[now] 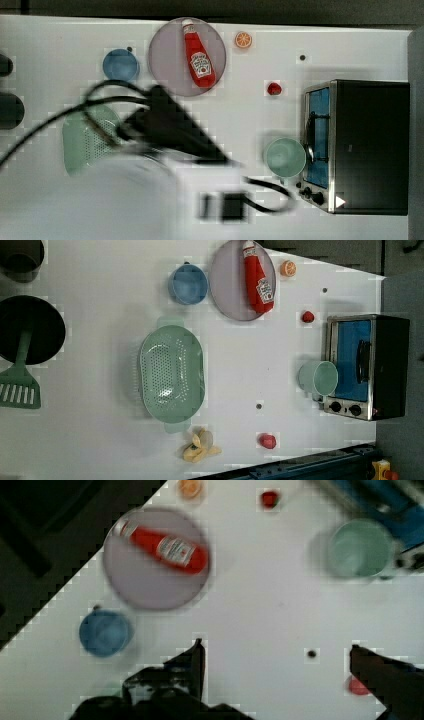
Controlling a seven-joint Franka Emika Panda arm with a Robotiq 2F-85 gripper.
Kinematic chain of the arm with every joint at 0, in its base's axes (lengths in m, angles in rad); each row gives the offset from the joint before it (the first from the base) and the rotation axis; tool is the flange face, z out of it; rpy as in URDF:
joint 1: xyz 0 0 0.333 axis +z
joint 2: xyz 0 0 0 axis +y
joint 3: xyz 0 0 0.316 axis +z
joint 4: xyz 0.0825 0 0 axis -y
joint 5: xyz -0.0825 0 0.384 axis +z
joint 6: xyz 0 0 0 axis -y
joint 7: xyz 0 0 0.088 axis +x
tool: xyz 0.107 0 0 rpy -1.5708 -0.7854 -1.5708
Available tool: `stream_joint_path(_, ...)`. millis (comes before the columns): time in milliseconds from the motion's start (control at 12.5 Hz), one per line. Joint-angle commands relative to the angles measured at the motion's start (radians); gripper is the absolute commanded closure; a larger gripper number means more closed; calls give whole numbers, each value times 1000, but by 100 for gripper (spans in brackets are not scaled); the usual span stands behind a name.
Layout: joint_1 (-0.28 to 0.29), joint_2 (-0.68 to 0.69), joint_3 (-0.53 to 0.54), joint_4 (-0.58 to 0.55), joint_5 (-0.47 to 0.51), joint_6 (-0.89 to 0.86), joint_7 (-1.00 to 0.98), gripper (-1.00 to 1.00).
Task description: Drag strainer left to right.
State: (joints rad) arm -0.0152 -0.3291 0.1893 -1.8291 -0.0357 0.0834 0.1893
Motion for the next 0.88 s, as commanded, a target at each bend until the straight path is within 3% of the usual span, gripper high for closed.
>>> stream_joint_path(80,42,158,146,-66,-10,19,252,-100)
stream_joint_path(480,45,358,322,-89,-11,175,646,-100)
stream_joint_path(880,59,560,367,-144,-14,415,966,-100)
